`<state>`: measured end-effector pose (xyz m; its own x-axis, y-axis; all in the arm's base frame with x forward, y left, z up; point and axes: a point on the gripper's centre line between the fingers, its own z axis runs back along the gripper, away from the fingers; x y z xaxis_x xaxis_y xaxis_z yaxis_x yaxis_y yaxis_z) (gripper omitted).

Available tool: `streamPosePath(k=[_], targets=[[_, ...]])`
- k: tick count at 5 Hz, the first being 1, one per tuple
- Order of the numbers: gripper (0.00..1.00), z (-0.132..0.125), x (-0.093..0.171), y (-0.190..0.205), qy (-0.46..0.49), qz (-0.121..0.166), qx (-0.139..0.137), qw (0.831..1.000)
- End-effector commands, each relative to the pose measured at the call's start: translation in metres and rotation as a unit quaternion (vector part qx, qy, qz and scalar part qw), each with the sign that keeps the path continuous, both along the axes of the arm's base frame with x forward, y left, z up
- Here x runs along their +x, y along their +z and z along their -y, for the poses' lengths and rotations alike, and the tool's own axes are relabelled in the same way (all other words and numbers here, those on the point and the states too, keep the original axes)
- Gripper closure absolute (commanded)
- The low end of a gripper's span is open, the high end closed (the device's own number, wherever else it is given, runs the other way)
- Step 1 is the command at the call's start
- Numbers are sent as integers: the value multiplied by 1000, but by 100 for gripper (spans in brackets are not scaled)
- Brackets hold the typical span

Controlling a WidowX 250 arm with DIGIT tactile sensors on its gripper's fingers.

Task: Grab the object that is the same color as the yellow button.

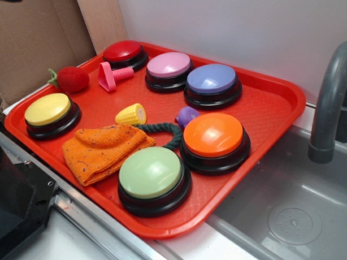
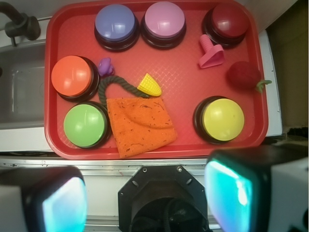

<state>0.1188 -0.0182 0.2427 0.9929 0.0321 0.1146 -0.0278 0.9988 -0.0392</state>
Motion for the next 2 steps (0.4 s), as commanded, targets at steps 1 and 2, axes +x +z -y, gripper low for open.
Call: streamPosePath(k=[1, 2], targets=[[0, 0, 0, 0, 0, 0, 0, 1000], [0, -4, 13, -24, 107, 10, -22, 994]])
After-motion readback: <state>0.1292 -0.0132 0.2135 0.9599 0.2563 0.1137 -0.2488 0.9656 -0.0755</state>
